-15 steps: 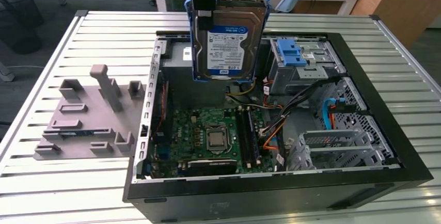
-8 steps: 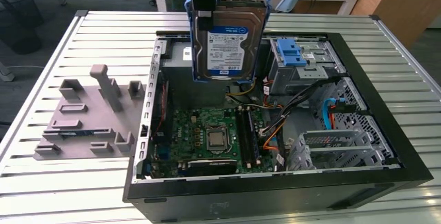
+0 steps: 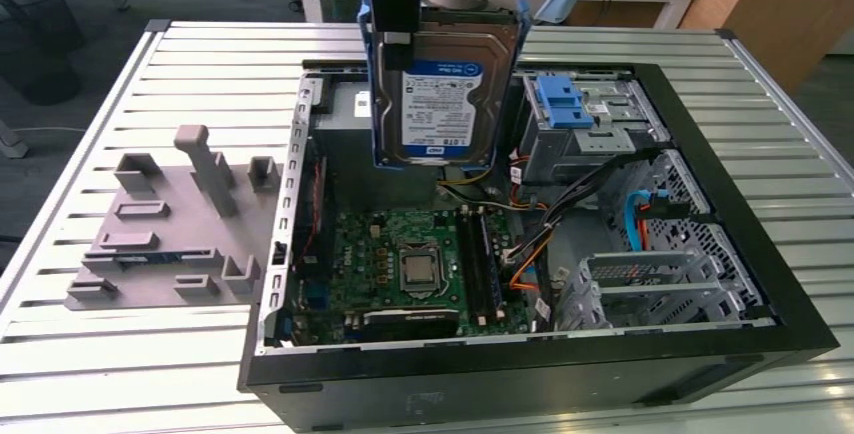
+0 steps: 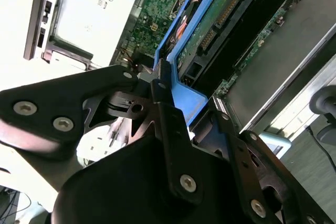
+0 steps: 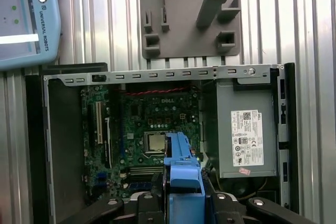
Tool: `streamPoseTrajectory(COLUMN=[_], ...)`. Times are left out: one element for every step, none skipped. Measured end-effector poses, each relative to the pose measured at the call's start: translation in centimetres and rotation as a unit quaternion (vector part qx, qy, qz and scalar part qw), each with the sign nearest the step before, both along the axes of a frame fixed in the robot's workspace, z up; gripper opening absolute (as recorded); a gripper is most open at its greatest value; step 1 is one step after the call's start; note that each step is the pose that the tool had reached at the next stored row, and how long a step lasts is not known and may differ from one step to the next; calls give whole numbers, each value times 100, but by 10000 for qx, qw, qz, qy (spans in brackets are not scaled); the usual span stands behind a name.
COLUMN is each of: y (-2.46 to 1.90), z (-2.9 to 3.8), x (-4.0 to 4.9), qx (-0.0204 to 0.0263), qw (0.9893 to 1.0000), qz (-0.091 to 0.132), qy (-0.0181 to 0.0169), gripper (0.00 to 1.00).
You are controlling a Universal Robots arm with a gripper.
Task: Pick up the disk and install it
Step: 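Insert the disk into the insertion slot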
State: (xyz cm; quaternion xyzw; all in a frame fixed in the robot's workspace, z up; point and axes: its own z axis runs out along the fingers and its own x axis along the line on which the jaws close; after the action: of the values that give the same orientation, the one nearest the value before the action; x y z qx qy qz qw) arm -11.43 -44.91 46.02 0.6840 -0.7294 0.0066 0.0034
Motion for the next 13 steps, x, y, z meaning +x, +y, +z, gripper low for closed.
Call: streamPoseTrajectory(y=[-10, -18, -21, -22, -24, -25, -25, -26, -27, -30, -37, -46, -62], z=[0, 0, -1, -1, 0, -1, 0, 0, 0, 0, 0, 0, 0], x=[0, 3, 15, 36, 59, 85, 111, 134, 156, 171, 179, 182, 183], qx=[0, 0, 0, 1, 0, 0, 0, 0, 0, 0, 0, 0, 0], qw=[10000, 10000, 10000, 10000, 10000, 10000, 10000, 10000, 10000, 10000, 10000, 10000, 10000], qz=[0, 0, 0, 0, 0, 0, 0, 0, 0, 0, 0, 0, 0], qy=[0, 0, 0, 0, 0, 0, 0, 0, 0, 0, 0, 0, 0], gripper=[36, 36, 36, 36, 36, 36, 36, 36, 36, 36, 36, 36, 36])
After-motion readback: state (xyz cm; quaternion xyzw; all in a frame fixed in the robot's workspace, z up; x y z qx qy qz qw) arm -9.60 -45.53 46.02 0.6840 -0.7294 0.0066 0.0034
